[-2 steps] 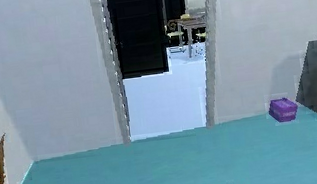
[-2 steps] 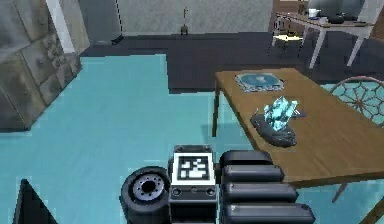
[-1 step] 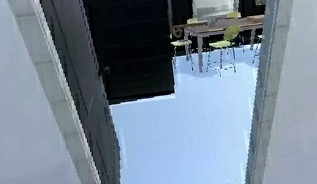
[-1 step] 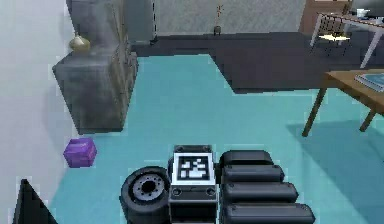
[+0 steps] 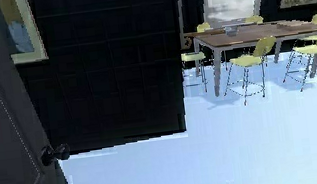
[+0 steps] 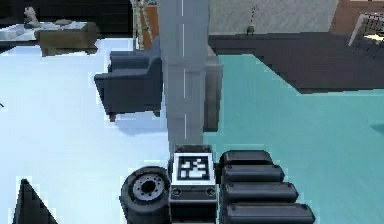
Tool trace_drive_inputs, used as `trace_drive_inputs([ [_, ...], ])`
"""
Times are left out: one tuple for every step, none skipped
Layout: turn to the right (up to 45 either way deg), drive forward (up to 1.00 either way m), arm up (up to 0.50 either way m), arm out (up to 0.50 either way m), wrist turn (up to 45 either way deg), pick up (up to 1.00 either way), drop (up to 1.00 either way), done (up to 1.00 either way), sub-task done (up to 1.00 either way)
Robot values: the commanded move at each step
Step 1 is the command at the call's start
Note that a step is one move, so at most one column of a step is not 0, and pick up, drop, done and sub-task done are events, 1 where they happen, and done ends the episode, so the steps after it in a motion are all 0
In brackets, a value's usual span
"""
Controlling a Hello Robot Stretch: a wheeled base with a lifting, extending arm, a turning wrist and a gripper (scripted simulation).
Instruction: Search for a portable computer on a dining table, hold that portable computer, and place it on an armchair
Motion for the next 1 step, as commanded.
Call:
trace_drive_inputs([
  [9.0,0.0,0.0,0.0,0.0,0.0,0.0,0.0,0.0],
])
